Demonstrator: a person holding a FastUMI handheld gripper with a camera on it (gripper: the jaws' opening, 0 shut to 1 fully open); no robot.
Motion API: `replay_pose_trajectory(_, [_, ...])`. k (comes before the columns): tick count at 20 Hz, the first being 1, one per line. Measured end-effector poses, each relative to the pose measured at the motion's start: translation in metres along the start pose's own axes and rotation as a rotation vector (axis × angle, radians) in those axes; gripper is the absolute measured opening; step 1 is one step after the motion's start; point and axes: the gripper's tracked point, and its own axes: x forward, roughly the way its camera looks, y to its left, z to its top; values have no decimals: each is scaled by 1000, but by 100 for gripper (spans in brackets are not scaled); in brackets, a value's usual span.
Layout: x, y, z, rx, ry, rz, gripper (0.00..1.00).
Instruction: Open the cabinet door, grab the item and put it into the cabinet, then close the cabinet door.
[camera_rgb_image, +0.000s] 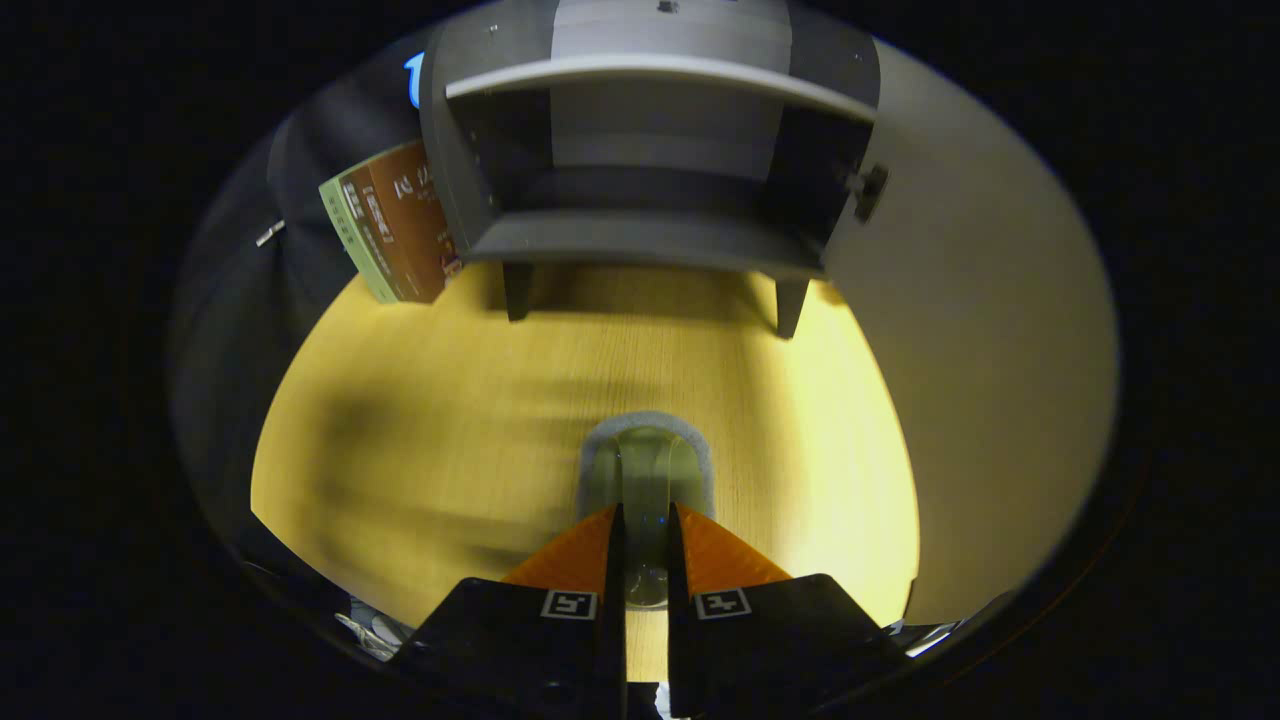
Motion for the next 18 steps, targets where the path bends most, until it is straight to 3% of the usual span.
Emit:
replay_pose_trajectory(10, [-128, 16, 142, 29, -386, -58, 21])
replay_pose_trajectory(15, [-175, 25, 195, 41, -544, -72, 20])
replay_pose_trajectory(18, [-180, 27, 233, 48, -598, -58, 20])
